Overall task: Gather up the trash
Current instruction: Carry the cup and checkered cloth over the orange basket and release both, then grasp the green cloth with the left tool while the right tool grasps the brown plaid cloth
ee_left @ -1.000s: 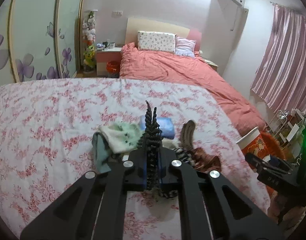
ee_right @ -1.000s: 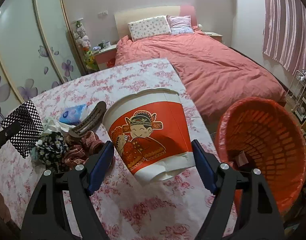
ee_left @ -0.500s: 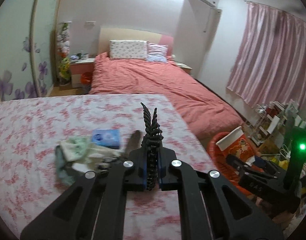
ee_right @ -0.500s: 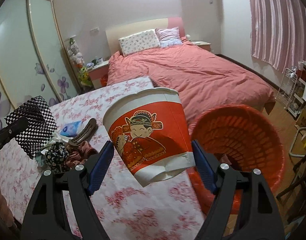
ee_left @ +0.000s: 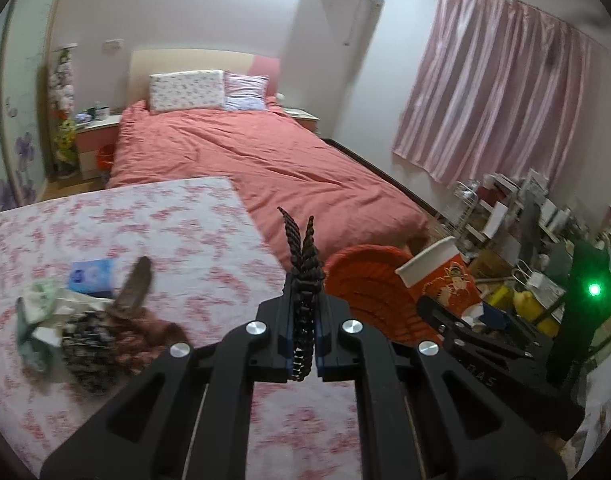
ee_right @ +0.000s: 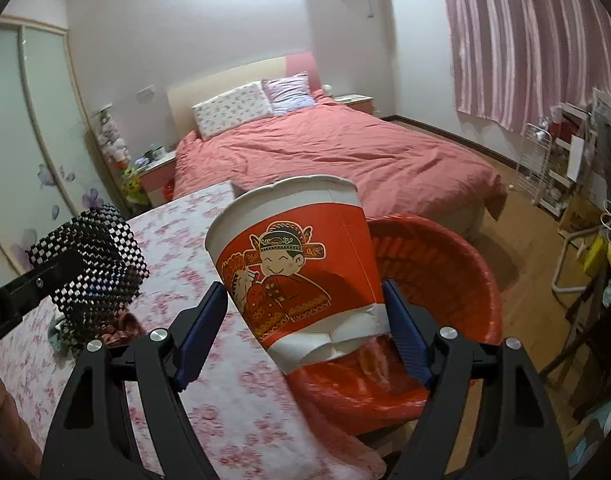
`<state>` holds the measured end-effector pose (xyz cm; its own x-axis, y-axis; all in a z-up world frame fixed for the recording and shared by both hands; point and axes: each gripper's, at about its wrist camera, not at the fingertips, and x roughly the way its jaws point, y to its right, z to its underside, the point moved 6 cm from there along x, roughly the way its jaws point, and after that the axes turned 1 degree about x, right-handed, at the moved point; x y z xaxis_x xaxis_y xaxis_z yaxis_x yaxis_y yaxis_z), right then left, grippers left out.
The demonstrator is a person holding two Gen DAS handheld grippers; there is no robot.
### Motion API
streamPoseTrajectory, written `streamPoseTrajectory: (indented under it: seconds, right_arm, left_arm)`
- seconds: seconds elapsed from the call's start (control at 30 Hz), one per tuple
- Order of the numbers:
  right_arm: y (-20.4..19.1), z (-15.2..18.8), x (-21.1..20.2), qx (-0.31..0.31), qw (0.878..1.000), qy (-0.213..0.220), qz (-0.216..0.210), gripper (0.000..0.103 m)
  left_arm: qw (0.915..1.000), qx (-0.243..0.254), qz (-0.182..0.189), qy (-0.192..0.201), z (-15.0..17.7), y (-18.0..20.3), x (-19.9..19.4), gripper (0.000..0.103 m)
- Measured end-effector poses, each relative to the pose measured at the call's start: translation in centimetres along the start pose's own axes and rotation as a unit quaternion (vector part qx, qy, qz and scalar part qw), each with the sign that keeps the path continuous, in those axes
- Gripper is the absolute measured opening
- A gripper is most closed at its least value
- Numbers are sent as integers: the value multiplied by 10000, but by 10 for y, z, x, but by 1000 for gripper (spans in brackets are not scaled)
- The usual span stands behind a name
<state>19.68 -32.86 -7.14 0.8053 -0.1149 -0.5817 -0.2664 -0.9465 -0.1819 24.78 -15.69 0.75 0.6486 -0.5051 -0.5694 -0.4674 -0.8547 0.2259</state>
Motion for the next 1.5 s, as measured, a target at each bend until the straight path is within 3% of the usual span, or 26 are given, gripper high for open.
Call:
streamPoseTrajectory:
  seconds: [0.43, 0.87, 1.0, 1.5]
  right_arm:
    - [58, -2, 25, 433, 9986, -47, 310, 77]
    - [97, -1, 49, 841, 9955, -147, 418, 78]
    - [101, 5, 50, 852, 9953, -219, 411, 79]
    - [87, 2, 38, 651, 9964, -270, 465, 82]
  left_arm:
    - [9961, 182, 702, -495, 9, 63, 72, 9]
    - [9926, 359, 696, -923, 20, 87, 134, 9]
    - [9931, 254, 562, -995, 26, 78, 140, 31]
    - [9954, 93, -27, -957, 35, 24, 107, 49]
